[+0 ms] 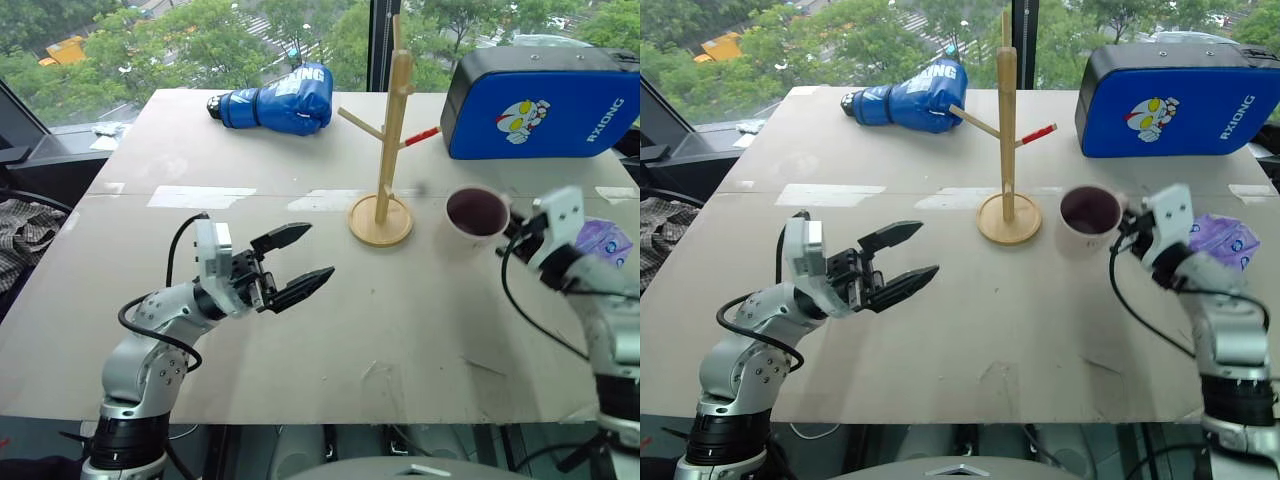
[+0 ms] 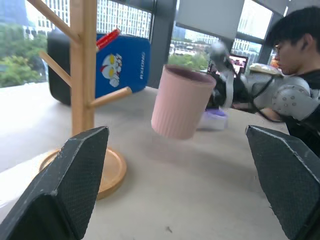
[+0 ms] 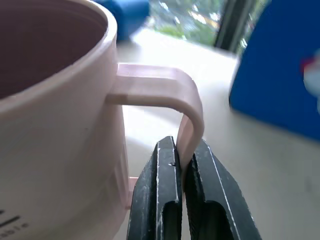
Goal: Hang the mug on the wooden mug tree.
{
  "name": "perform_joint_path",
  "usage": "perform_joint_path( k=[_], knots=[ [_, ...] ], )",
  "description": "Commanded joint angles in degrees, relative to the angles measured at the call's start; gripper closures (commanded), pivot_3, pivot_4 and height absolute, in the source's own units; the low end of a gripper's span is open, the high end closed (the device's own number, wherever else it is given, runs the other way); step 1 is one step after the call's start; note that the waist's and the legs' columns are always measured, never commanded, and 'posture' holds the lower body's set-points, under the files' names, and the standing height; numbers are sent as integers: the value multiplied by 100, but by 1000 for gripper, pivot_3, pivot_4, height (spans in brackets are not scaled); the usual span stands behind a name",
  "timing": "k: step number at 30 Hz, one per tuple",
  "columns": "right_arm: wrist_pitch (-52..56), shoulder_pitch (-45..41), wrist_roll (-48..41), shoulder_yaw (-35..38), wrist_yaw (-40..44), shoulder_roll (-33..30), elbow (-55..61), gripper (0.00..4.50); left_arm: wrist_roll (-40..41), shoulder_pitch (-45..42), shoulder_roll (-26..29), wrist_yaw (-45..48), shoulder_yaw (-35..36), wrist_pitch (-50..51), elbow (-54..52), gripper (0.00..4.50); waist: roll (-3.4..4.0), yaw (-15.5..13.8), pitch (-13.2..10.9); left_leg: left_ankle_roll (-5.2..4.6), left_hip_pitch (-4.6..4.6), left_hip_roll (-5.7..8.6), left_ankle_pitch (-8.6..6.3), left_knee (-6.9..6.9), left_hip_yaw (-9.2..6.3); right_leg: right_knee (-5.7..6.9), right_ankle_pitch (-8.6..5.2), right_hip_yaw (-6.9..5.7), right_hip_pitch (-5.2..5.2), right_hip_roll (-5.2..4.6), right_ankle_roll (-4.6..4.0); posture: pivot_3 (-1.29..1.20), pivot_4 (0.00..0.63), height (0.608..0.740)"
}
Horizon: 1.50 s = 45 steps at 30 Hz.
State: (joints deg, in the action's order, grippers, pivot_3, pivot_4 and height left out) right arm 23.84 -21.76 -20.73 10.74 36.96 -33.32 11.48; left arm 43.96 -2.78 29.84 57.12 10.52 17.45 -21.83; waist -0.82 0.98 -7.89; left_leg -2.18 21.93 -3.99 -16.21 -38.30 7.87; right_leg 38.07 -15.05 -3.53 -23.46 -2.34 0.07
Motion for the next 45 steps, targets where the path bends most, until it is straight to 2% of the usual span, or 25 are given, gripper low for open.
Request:
perform_joint_path(
  k=[1, 7, 13, 20, 22, 23, 25, 26, 27, 31, 34, 36, 41, 44, 45],
  knots=[
    [-33, -858, -86, -258, 561, -243, -448, 4479, 198, -60, 16, 24, 78, 13, -136, 0, 0, -13, 0, 0, 0, 0, 0, 0, 0, -1, 0, -2, 0, 2, -1, 0, 150, 733],
    [-657, -2716, 283, -871, 1748, -435, -2626, 4479, 290, -129, -4, -256, 7, 196, -467, 0, -2, -35, -2, -3, 10, 6, -1, -3, 1, -7, 2, -5, -1, 9, -3, 0, 150, 733],
    [-1644, -4130, 823, -1340, 2588, -225, -4765, 4479, 340, 81, -90, -644, 7, 294, -899, 0, 4, -4, -6, -2, 17, 3, 0, -1, 9, -15, 0, -2, -7, -14, -3, 0, 150, 733],
    [-2314, -4906, 1481, -1774, 2911, 364, -6331, 4479, 202, 376, -258, -769, 68, 36, -967, 0, 9, 40, -9, -1, 10, -8, 0, -1, 31, -10, 0, 10, -11, -12, -3, 0, 150, 733],
    [-2491, -4960, 1544, -1747, 2908, 437, -6565, 3503, 156, 445, -285, -751, 85, -52, -938, 0, 9, 14, -9, -1, 11, -8, 0, -2, 31, -9, 1, 8, -10, -13, -3, 0, 150, 733],
    [-2562, -4952, 1552, -1715, 2907, 433, -6603, 3280, 120, 483, -288, -752, 92, -98, -930, 0, 11, -3, -10, -1, 11, -7, 0, -3, 31, -9, 1, 8, -10, -14, -3, 0, 150, 733],
    [-2682, -4877, 1553, -1657, 2937, 369, -6573, 2303, 53, 548, -289, -783, 92, -168, -935, 0, 15, -16, -13, -1, 14, -6, 0, -4, 31, -10, 1, 6, -11, -17, -3, 0, 150, 733],
    [-2722, -4850, 1557, -1640, 2941, 346, -6561, 2028, 37, 567, -290, -794, 86, -190, -940, 0, 16, -17, -14, -1, 15, -6, 0, -4, 31, -10, 1, 6, -11, -18, -3, 0, 150, 733],
    [-2738, -4742, 1523, -1579, 2920, 269, -6458, 1592, 14, 581, -289, -826, 80, -194, -937, 0, 16, -17, -14, -1, 15, -6, 0, -3, 31, -10, 1, 5, -11, -18, -3, 0, 150, 733],
    [-2503, -4203, 1296, -1268, 2839, -47, -5842, 1592, -17, 524, -295, -896, 29, -187, -875, 0, 16, -45, -13, -1, 19, -6, 0, -3, 27, -12, 0, -3, -10, -23, -3, 0, 150, 733],
    [-2223, -3535, 1108, -1006, 2728, -313, -4903, 1592, 20, 481, -306, -859, -20, -183, -845, 0, 16, -24, -14, -1, 18, -5, 0, -4, 28, -11, 1, -2, -10, -25, -2, 0, 150, 733],
    [-1679, -2930, 793, -735, 2661, -506, -3877, 1592, 110, 434, -297, -854, -22, -98, -801, 0, 17, -24, -14, -1, 16, -6, 0, -1, 28, -10, 1, -2, -11, -24, -2, 0, 150, 733],
    [-101, -621, -217, 225, 2213, -907, -771, 1592, -20, 560, -63, -704, 25, -35, -659, 0, 22, -54, -16, 0, 19, -9, 0, 1, 22, -13, 0, -4, -10, -22, -1, 0, 150, 733],
    [438, 678, -579, 732, 1793, -883, 486, 252, 26, 738, 85, -540, 141, -36, -551, 0, 22, -28, -16, 0, 19, -6, 0, -1, 20, -15, -1, -5, -8, -24, 2, 0, 150, 733],
    [451, 1248, -511, 920, 1644, -822, 827, 14, 19, 843, 158, -473, 205, -49, -536, 0, 21, -35, -16, -1, 16, -4, -1, 0, 22, -14, -1, -1, -8, -23, 2, 0, 150, 733]
  ],
)
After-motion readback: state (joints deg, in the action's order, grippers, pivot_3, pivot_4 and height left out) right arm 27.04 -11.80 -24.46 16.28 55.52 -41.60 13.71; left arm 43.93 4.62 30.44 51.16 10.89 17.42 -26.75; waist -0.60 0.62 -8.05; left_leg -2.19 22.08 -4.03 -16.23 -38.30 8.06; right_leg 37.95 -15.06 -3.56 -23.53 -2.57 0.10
